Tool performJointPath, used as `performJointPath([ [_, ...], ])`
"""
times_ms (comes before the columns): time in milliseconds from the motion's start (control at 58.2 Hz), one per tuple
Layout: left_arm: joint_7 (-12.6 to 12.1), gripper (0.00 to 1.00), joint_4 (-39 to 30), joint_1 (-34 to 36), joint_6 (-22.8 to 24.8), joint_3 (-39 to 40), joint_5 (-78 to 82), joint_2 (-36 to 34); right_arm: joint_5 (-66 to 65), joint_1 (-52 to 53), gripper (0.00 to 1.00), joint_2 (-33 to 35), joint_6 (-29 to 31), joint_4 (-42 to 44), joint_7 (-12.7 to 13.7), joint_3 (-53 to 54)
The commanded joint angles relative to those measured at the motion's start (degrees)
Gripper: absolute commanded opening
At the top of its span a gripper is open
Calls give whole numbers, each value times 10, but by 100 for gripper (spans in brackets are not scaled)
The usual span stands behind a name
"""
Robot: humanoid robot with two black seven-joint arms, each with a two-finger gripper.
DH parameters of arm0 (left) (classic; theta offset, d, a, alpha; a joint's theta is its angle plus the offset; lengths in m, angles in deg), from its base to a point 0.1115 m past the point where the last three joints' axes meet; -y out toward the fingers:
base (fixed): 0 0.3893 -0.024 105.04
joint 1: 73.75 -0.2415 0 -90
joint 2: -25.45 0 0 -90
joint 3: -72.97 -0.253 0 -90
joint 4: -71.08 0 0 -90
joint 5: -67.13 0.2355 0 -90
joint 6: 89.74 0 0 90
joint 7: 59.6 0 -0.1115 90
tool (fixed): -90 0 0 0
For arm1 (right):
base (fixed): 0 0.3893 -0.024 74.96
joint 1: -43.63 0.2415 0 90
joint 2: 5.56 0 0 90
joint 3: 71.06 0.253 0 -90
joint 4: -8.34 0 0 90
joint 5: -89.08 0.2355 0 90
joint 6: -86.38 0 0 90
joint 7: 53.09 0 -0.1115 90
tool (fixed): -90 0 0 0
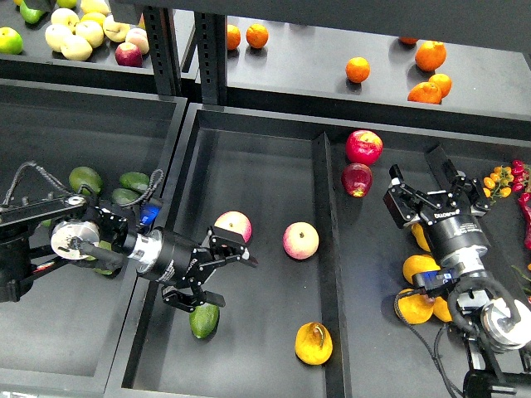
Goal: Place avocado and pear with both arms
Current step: 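Move the left gripper over the loose green avocado and lower it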
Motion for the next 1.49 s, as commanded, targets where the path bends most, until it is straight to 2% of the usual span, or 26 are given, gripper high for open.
performJointPath([
  [0,0,99,3,60,0,-88,8,4,-1,35,99,0,-22,4,0,12],
  [189,0,99,14,148,0,-210,10,39,-1,60,99,0,-22,22,0,17],
  [309,0,99,32,187,0,-257,10,65,-1,61,99,0,-21,28,0,17],
  [618,0,99,129,267,0,-399,8,169,0,61,99,0,-18,27,0,28],
  [962,0,99,219,269,0,-447,5,240,2,61,100,0,-15,27,0,30],
  [1477,0,99,285,213,0,-452,4,249,5,59,99,0,-13,27,0,30],
])
